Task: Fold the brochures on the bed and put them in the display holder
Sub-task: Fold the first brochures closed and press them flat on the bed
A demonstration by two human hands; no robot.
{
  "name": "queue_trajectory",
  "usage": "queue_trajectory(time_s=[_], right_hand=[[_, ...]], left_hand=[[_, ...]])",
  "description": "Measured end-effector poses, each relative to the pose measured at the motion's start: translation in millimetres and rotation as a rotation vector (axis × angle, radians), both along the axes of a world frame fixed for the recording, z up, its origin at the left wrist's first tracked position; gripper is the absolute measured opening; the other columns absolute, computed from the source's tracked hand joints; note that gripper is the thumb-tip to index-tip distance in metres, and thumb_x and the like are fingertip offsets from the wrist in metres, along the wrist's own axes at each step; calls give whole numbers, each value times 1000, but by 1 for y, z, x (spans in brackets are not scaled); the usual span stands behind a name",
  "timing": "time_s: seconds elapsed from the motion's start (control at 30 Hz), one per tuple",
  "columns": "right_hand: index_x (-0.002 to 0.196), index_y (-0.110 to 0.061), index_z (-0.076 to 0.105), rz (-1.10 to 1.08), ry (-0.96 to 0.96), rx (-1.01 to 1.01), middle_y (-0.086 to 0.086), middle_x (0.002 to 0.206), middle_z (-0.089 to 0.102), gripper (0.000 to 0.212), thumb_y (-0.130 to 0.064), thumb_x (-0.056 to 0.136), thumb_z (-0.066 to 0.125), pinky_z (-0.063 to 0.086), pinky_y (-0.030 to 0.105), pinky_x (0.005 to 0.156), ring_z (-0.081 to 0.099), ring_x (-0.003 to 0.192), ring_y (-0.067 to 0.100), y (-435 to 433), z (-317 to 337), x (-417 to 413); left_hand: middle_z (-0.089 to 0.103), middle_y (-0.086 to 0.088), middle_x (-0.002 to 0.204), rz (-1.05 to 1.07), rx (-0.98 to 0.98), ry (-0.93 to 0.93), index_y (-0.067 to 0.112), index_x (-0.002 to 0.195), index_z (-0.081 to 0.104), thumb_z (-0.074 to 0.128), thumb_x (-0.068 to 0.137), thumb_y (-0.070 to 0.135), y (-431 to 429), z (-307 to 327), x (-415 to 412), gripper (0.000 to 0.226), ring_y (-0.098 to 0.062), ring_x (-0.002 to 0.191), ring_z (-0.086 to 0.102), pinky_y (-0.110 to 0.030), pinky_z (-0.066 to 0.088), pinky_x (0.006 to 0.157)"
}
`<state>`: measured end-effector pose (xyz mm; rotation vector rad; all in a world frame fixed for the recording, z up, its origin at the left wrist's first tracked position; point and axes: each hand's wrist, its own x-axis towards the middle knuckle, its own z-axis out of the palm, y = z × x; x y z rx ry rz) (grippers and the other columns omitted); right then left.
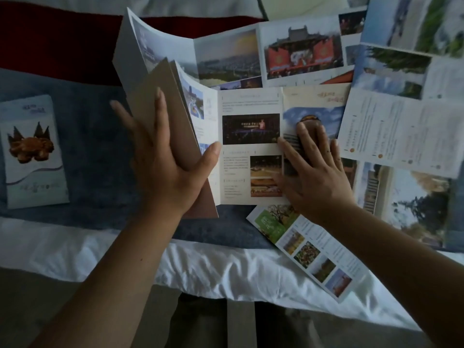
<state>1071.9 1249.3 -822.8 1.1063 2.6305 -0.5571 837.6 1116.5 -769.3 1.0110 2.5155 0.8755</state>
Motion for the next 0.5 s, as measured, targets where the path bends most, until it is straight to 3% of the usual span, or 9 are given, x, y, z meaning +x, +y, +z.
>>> queue_trajectory(time_s=[0.07,0.13,0.33,0.5], right_hand=[[163,-41,9,1,25,1,0,172,-10,72,-69,99,28,-2,53,127,-19,157,28,0,-1,2],[163,-40,9,2,36,11,3,172,-13,71,-67,100,29,-3,51,127,-19,157,28,1,-1,5],[165,-23,1,-118,-27,67,7,171,-13,74,-61,104,16,-11,48,127,-22,156,28,6,-1,23],[165,-20,5,-104,-18,80,5,172,-11,71,-54,105,24,-11,48,126,-18,157,29,10,-4,41]], left_hand=[[-13,-31,167,-41,-54,112,26,165,19,61,83,74,4,11,4,104,-22,159,-7,-49,17,126],[-11,-28,168,-88,-151,190,32,165,18,60,81,75,9,21,11,103,-37,159,-1,-60,20,120],[-6,-19,172,-220,-396,343,41,164,12,55,76,79,32,30,37,105,-44,157,-7,-61,16,116],[-2,-18,172,-294,-435,451,39,164,14,53,79,76,52,48,62,101,-43,158,-3,-58,20,113]])
